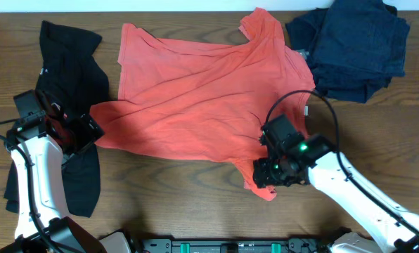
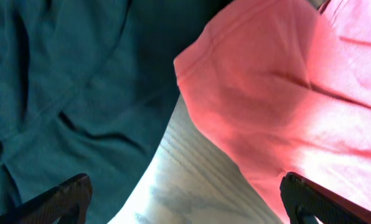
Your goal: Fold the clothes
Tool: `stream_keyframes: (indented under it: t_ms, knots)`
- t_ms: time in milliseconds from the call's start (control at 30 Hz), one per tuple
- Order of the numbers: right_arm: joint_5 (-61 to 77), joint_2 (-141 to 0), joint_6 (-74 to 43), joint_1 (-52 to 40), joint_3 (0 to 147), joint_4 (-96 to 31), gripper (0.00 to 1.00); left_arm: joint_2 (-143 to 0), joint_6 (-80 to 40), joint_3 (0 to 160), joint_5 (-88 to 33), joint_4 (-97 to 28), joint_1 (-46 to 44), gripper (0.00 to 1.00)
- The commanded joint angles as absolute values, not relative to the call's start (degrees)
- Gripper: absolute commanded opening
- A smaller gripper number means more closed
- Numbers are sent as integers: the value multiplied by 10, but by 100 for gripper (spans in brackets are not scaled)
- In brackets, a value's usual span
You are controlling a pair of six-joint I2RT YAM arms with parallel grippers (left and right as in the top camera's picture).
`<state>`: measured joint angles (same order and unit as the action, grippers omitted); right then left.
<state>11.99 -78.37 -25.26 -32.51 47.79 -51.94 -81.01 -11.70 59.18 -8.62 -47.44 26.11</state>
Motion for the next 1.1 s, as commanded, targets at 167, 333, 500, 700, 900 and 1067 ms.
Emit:
stream_keyframes:
  t_ms: [167,333,500,700,900,1067]
  knots:
    - [118,-793,-311,-357,413,-467,56,-815,-108,598,-99,-486,246,98]
    - [110,-828,-322,-371,413,-442,55,-815,-107,595,-98,-484,207,98]
    - [110,-880,-328,-376,413,-424,52,-815,-107,595,-77,-484,173,98]
    - [97,-896,-342,-374,413,-413,34,-816,-107,594,-25,-495,151,98]
    - [96,-896,-342,-374,413,-393,33,-821,-96,583,-6,-481,141,98]
    - [89,-896,-342,-374,413,-387,34,-855,-102,574,-6,-465,129,100]
